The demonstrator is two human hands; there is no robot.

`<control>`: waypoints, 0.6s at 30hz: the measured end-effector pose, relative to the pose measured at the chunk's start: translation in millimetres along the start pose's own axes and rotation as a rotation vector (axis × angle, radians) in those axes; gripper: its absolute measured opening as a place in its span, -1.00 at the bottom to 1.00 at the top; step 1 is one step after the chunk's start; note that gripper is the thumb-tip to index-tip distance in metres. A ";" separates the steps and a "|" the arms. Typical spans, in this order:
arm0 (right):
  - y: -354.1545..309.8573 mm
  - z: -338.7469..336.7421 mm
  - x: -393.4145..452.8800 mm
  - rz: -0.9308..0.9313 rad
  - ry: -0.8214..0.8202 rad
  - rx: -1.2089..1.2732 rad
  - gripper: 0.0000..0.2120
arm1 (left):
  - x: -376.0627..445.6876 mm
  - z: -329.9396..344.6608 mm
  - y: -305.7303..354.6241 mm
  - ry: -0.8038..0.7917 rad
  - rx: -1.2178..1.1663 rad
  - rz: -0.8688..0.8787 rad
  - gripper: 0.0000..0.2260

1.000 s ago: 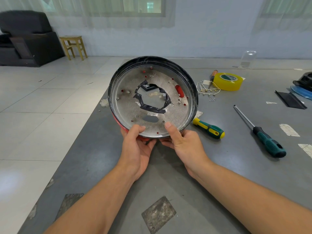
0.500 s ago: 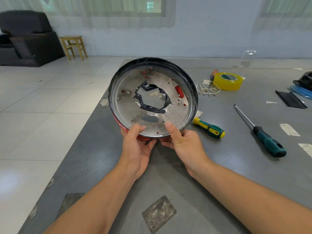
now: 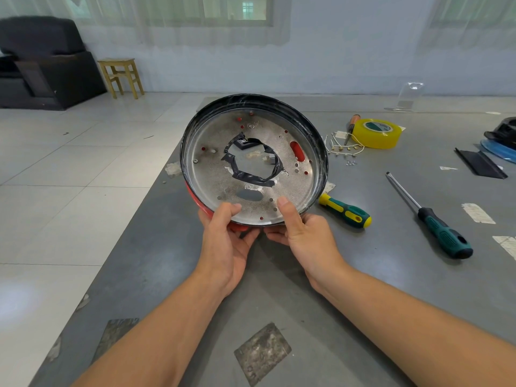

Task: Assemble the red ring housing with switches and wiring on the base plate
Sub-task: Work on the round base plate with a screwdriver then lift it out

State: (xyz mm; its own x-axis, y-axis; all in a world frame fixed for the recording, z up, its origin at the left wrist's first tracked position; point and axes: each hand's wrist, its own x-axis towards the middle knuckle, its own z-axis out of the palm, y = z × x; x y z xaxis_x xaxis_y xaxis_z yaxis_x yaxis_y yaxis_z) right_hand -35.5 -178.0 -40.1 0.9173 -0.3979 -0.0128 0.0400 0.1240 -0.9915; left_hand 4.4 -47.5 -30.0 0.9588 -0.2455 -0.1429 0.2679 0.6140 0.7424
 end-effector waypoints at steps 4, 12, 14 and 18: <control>1.3 -0.4 0.5 -0.008 0.002 -0.008 -0.65 | 0.7 -0.6 0.3 -0.011 -0.003 -0.007 -0.28; 5.2 -0.6 3.1 -0.016 0.009 -0.031 -0.65 | 1.3 -1.0 0.8 -0.022 -0.008 -0.037 -0.26; 5.7 -0.9 3.6 -0.018 0.009 -0.035 -0.64 | 1.4 -1.2 0.9 -0.023 -0.009 -0.039 -0.26; 6.2 -1.1 3.5 -0.024 0.016 -0.052 -0.69 | 0.9 -0.8 1.4 -0.036 -0.012 -0.037 -0.27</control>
State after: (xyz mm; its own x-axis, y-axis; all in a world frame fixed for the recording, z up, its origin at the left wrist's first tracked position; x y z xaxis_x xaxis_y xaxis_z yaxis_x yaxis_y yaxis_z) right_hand -32.4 -179.7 -46.4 0.9100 -0.4146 0.0099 0.0411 0.0665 -0.9969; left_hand 5.7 -46.3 -29.6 0.9442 -0.2950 -0.1468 0.3049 0.6130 0.7289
